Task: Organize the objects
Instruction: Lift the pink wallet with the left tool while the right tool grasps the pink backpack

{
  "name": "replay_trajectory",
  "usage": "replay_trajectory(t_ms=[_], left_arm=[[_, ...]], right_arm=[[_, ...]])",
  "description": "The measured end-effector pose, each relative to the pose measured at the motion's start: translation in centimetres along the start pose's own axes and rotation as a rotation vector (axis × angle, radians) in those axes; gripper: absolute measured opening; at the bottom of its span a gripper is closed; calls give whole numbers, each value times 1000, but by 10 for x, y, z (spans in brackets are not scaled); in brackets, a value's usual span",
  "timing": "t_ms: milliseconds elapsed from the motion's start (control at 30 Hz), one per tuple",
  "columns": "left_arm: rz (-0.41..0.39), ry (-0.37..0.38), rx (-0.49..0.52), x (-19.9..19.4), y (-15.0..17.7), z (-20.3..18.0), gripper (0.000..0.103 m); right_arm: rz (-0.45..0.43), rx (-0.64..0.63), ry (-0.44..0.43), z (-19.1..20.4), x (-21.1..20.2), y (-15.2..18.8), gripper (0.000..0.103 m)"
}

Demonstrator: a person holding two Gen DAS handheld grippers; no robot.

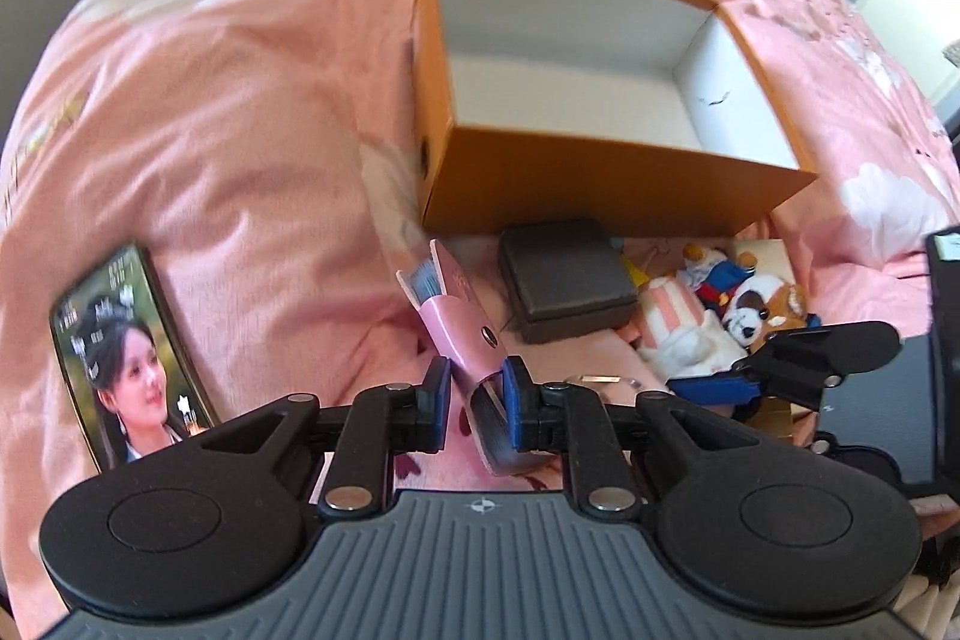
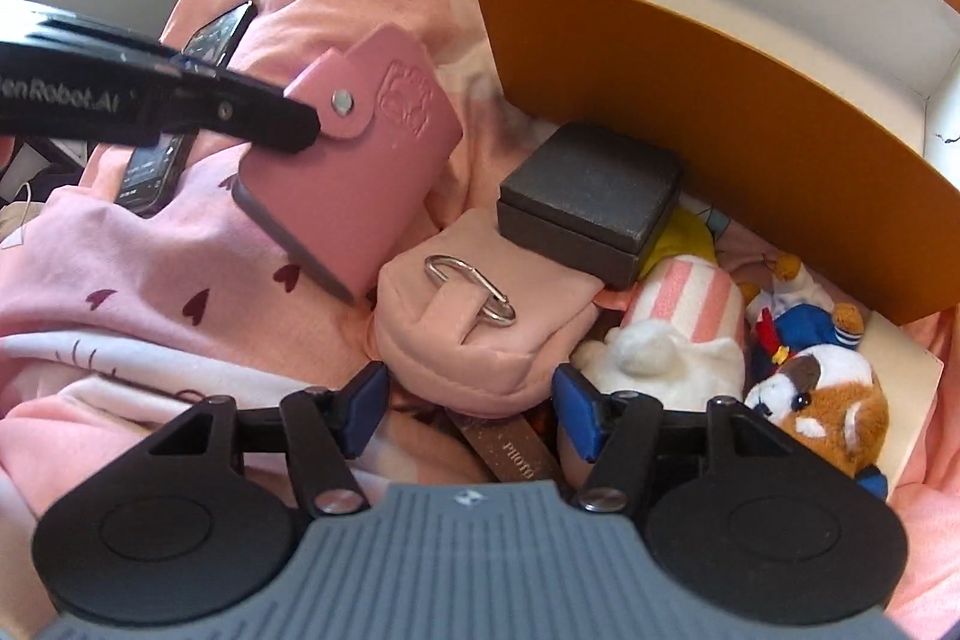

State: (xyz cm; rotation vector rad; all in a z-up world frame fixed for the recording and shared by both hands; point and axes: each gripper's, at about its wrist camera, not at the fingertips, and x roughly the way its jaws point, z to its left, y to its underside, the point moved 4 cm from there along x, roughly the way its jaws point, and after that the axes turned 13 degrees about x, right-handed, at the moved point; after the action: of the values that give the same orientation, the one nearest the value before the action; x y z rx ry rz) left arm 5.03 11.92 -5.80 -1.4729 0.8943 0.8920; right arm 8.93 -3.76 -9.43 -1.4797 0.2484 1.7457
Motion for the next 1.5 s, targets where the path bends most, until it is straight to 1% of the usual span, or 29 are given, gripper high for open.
replay_trajectory(t_ms=[100,167,233,267,300,333,467,500,600,667,767,867,900,967,1033,1100,1167,1200,1233,1267,1333,1400,1500], left_arm=[[19,-34,-29,7,3,4,21],[27,-41,-60,12,3,8,24],[47,-19,-93,18,5,10,31],[58,-1,-102,22,6,10,34],[62,2,-110,26,7,11,35],[58,-2,-116,27,8,11,36],[22,-11,-115,22,6,9,28],[12,-10,-106,19,5,7,27],[-16,-19,-60,9,0,1,24],[-43,-42,-19,-1,-3,-4,24],[-98,-45,23,-17,-9,-10,23],[-128,-29,47,-20,-12,-16,23],[-130,-21,49,-16,-13,-19,23],[-118,-16,38,-4,-12,-20,23],[-115,-27,24,5,-11,-18,23],[-116,-27,7,8,-10,-16,23],[-118,-31,8,7,-10,-17,23],[-120,-35,10,6,-10,-18,23],[-121,-36,10,6,-11,-18,23],[-121,-35,10,6,-11,-19,23],[-122,-36,13,6,-11,-19,23],[-121,-41,18,8,-12,-20,23],[-121,-46,23,9,-11,-21,23]], right_arm=[[-32,-21,13,4,-2,-3,62],[-60,-30,22,4,-5,-7,62],[-97,-37,22,3,-8,-13,62],[-111,-38,14,3,-9,-15,60],[-118,-36,-2,3,-9,-17,55],[-120,-28,-22,3,-9,-19,53],[-142,6,-32,-1,-9,-23,41],[-147,13,-32,-1,-11,-23,40],[-169,28,-43,-1,-24,-23,35],[-185,35,-43,-1,-38,-25,30],[-171,63,-68,-4,-62,-30,29],[-152,122,-97,-14,-79,-37,29],[-152,135,-89,-18,-80,-40,29],[-157,156,-44,-28,-70,-48,27],[-160,209,-52,-39,-54,-56,25],[-205,226,-35,-43,-45,-62,25],[-264,226,-1,-45,-42,-67,31],[-288,226,17,-45,-42,-68,31],[-310,223,23,-45,-43,-68,34],[-325,225,14,-45,-47,-68,43],[-362,252,-4,-48,-57,-65,54],[-364,262,-15,-47,-61,-60,56],[-300,268,-7,-46,-47,-52,56]])
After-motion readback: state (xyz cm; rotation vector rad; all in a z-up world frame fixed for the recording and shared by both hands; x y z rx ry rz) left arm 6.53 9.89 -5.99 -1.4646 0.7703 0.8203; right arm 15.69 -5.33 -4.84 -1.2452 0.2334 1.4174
